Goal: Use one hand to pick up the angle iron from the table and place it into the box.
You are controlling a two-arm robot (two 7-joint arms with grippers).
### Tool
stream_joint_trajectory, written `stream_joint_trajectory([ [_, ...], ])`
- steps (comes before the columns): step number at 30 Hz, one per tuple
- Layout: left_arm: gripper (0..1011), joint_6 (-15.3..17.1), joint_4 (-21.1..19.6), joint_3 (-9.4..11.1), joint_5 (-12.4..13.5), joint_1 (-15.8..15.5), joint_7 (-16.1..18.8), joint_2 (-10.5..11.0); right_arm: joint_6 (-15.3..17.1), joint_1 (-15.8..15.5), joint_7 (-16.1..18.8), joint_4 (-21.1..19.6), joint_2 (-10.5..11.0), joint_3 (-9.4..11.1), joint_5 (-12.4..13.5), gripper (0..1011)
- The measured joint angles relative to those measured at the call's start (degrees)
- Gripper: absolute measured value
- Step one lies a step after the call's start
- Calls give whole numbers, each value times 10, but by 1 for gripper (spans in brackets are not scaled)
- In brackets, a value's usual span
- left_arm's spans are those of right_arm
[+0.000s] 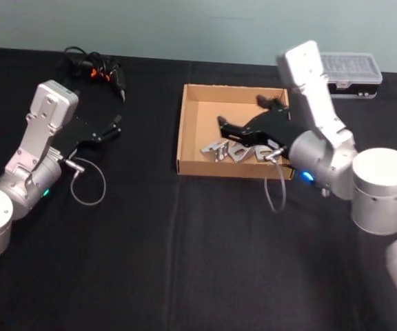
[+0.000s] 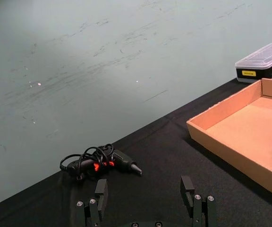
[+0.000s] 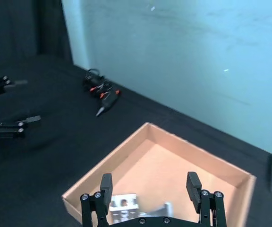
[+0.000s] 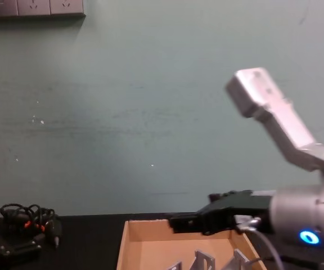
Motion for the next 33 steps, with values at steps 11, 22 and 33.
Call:
stream_joint_trajectory([
  [11,1011,0,0,0,0,0,0,0,-61,-93,-35,-70,49,71,21,1000],
  [22,1011,0,0,0,0,0,0,0,-89,-152,-51,-83,71,119,34,1000],
  [33,1011,0,0,0,0,0,0,0,-95,-160,-54,-79,72,125,35,1000],
])
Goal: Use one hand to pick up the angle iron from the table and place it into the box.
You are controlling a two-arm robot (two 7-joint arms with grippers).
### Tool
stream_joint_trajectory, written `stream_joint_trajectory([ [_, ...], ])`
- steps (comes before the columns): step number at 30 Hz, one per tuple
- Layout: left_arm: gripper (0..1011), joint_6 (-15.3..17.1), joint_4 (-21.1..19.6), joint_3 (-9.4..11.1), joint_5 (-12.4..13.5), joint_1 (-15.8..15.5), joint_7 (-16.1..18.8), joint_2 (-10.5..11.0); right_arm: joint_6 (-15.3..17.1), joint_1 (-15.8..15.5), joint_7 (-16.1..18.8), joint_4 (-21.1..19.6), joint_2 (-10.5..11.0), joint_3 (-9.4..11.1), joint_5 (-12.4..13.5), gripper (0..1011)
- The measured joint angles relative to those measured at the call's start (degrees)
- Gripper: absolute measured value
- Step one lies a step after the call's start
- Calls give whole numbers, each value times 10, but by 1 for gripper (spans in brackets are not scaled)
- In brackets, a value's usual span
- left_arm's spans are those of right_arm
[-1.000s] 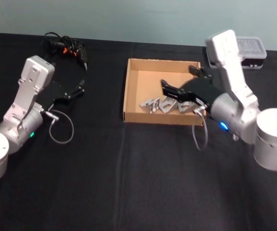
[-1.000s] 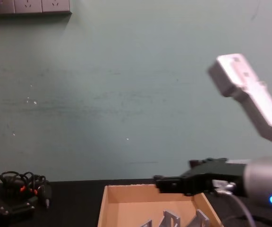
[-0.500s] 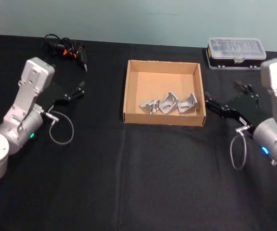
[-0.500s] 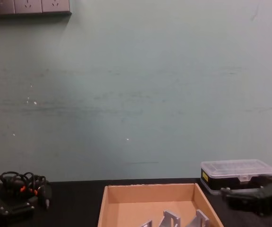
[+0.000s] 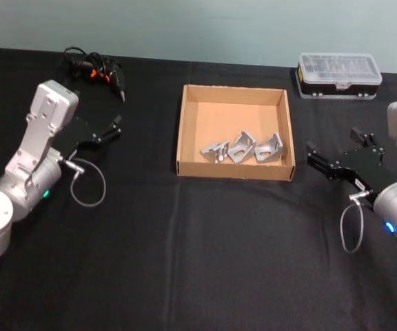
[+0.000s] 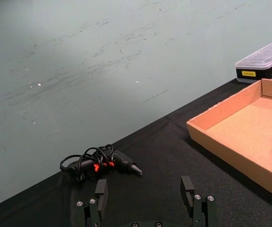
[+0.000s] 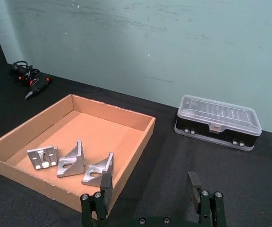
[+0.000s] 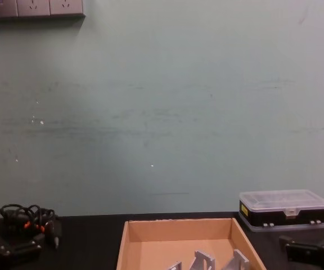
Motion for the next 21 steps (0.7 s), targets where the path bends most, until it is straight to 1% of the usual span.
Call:
stream_joint_trajectory([
  [21,1011,0,0,0,0,0,0,0,2,3,1,1,-1,-3,-1,1000],
])
